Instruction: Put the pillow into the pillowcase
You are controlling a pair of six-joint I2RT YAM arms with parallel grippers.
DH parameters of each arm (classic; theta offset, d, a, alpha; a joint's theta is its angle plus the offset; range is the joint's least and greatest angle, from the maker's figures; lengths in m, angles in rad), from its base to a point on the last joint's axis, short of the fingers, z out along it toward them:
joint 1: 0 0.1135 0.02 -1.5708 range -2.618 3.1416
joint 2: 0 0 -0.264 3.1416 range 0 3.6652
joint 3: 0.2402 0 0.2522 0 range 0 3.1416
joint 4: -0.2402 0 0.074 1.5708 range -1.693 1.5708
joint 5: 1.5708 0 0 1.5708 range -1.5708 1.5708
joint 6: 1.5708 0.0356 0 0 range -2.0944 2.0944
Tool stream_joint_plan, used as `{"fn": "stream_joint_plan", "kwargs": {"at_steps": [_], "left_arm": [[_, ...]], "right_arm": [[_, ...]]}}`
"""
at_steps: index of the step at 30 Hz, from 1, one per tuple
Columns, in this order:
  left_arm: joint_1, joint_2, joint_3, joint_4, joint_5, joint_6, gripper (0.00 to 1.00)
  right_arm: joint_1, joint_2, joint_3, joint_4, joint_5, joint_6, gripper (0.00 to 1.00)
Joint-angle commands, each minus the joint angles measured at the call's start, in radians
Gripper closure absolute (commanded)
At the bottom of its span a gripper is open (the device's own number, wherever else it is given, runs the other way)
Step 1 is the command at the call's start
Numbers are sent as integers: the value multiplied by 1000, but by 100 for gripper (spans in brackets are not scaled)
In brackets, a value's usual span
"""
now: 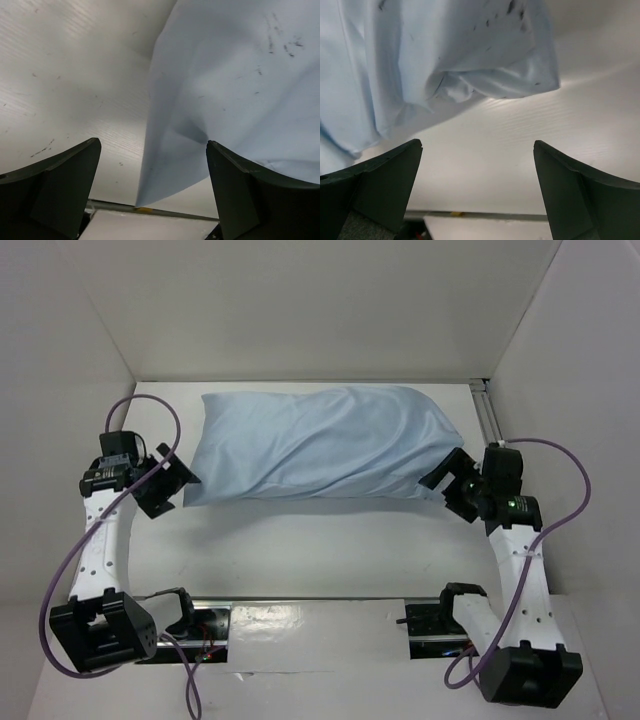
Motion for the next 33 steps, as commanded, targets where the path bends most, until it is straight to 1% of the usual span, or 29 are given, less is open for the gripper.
{"fn": "stream_joint_plan", "kwargs": {"at_steps": [1,3,4,5,6,7,8,9,10,11,12,14,15,16,17,18,19,20,23,24,26,27,28,29,30,31,32,33], "left_arm": [[5,-12,-9,71,109,21,0],[5,-21,-40,93,158,21,0],[5,-21,-61,114,231,9,0],[5,-37,-113,190,280,9,0],[5,-37,-138,224,322,-7,4],[-5,-37,-156,249,362,-17,11],[-14,-37,-179,270,371,-28,21],[-14,-37,-180,283,380,-28,57],[-14,-19,-180,283,380,-28,81],[-14,3,-157,283,393,-28,97],[-14,14,-138,274,393,-28,100],[-14,23,-86,261,384,-19,100],[-4,23,-68,261,384,-28,100],[-4,14,-48,261,384,-28,100],[-4,14,-1,261,370,-49,100],[-4,14,26,261,370,-59,100],[5,14,56,261,370,-59,100],[16,14,122,261,370,-74,100],[62,14,225,238,370,-138,100],[73,14,286,238,370,-151,100],[84,14,355,225,359,-184,100],[97,2,418,225,359,-198,100],[98,-14,446,225,359,-212,100],[120,-23,474,225,348,-237,100],[130,-23,530,225,348,-247,100],[130,-38,560,211,330,-260,100],[140,-38,595,199,321,-260,100],[140,-23,674,186,307,-260,100]], "right_arm": [[0,-18,-73,71,-186,123,0],[0,-19,-105,114,-195,152,0],[0,-19,-119,141,-195,176,0],[0,-19,-142,193,-195,186,0],[0,-5,-157,233,-195,186,0],[0,-5,-174,275,-195,204,0],[0,27,-186,354,-183,215,0],[0,43,-206,393,-167,224,0],[0,58,-206,434,-154,224,2],[0,84,-219,533,-140,224,3],[0,102,-228,574,-123,236,10],[0,180,-208,641,-79,215,21],[0,210,-173,651,-63,215,45],[0,239,-150,651,-63,200,64],[0,279,-119,625,-43,175,81],[0,279,-54,607,-43,161,96],[0,279,-20,582,-28,149,100],[0,259,10,552,1,123,100],[0,195,135,510,44,70,100],[0,182,213,460,55,57,100],[0,144,277,430,55,22,100],[0,132,341,401,55,11,100],[0,132,378,380,55,2,100],[0,118,418,357,55,-21,100],[15,118,500,300,75,-21,100],[32,118,539,277,96,-39,100],[49,118,576,254,153,-59,100],[74,118,609,213,178,-70,100]]}}
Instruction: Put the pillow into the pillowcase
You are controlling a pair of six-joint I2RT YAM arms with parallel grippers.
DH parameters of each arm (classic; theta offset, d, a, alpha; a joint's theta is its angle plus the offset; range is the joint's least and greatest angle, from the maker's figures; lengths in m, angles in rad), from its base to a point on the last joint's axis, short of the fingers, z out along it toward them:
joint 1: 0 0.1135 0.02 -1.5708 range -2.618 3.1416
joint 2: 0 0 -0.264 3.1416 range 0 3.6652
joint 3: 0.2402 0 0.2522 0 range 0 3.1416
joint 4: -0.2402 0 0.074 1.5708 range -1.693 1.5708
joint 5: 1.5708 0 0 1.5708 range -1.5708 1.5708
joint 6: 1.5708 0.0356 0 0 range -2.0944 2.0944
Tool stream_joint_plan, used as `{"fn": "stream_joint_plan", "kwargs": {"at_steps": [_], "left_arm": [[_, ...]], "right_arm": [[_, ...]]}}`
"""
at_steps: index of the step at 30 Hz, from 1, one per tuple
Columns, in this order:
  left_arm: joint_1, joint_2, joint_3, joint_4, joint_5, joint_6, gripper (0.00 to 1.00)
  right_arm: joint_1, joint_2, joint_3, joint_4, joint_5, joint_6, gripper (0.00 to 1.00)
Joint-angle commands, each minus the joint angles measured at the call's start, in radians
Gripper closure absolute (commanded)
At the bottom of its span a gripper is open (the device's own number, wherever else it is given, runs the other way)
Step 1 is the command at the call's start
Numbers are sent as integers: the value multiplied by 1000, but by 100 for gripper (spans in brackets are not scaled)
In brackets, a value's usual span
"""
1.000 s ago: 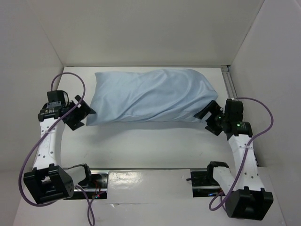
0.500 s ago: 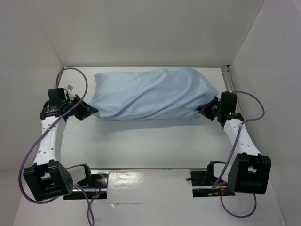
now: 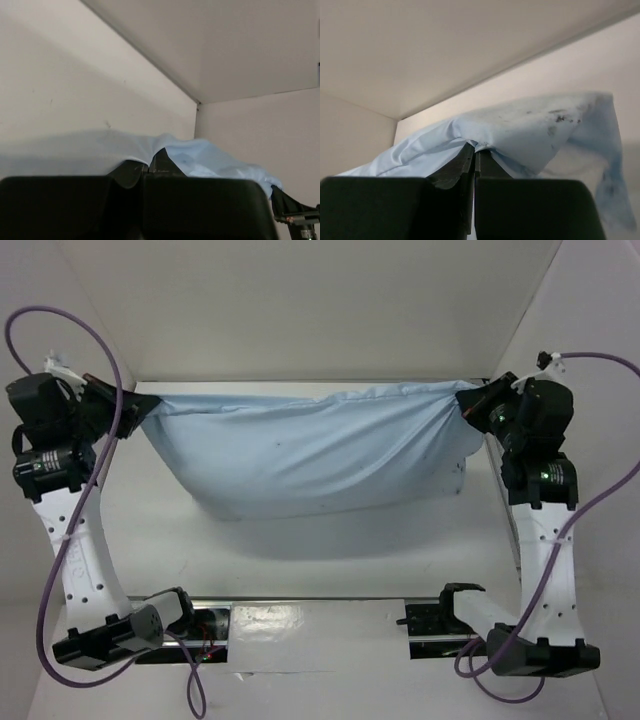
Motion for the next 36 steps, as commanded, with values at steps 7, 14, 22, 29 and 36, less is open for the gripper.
{"fn": "stream_joint_plan", "kwargs": {"at_steps": [7,14,22,29,36], "left_arm": [[14,46,54,215,-30,-80,100],[-112,367,-52,336,-88,-21,100],[-209,621,218,114,-164,180,19],[-270,385,138,105,-330,222,1],[-293,231,57,105,-362,242,0]], "right_arm": [[71,29,162,-46,272,-133,100],[71,272,-97,210,165,-98,100],[71,408,-16,121,257,-145,5],[71,377,142,-75,541,-195,0],[71,283,80,-98,630,-215,0]]}}
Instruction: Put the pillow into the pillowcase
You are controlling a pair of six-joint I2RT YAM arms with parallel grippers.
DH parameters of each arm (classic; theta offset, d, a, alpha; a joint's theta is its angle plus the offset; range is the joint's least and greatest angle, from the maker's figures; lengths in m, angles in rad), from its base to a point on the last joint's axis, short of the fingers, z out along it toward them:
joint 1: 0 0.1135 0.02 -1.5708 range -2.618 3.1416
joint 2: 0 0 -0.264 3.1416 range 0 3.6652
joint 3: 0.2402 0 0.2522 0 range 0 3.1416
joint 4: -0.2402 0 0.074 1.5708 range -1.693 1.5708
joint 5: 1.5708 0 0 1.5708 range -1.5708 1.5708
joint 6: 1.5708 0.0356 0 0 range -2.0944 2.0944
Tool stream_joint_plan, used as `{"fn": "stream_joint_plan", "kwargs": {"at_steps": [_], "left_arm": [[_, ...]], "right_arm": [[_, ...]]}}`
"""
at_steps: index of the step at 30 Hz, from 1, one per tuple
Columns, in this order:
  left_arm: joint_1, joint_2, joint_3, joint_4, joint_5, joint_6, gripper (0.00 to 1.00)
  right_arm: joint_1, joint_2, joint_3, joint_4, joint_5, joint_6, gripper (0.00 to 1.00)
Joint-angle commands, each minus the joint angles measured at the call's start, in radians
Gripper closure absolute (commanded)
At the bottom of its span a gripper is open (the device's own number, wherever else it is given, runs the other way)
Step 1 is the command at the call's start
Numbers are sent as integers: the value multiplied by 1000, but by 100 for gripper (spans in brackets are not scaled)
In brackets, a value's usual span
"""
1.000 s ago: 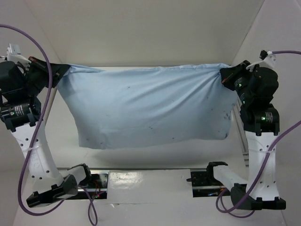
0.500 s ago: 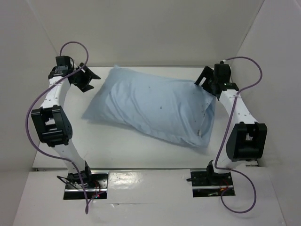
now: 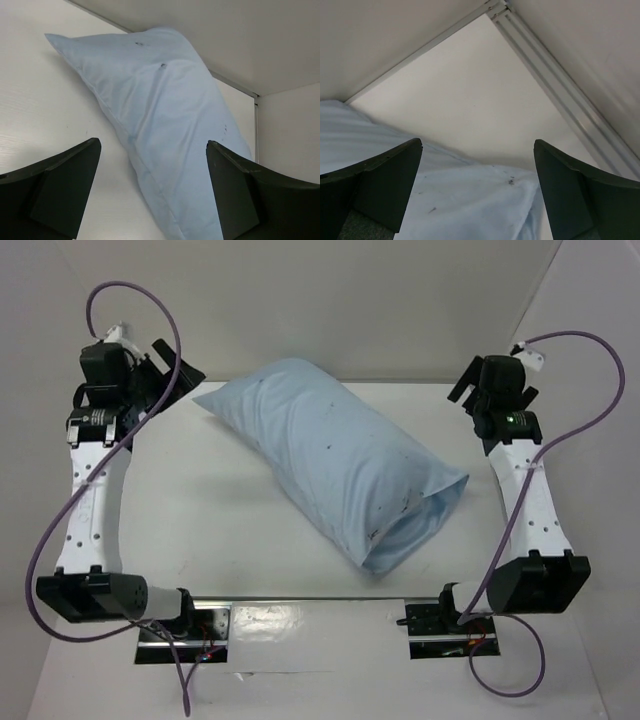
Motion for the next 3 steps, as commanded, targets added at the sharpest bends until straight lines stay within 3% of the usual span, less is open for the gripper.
{"fn": "stream_joint_plan", "kwargs": {"at_steps": [1,3], "left_arm": [[0,-6,-39,-5,-42,31,0],[0,-25,-49,-5,-42,31,0]], "right_arm": [[-1,-58,-33,-51,86,-24,0],[-10,-67,-44,-60,95,-24,0]]}}
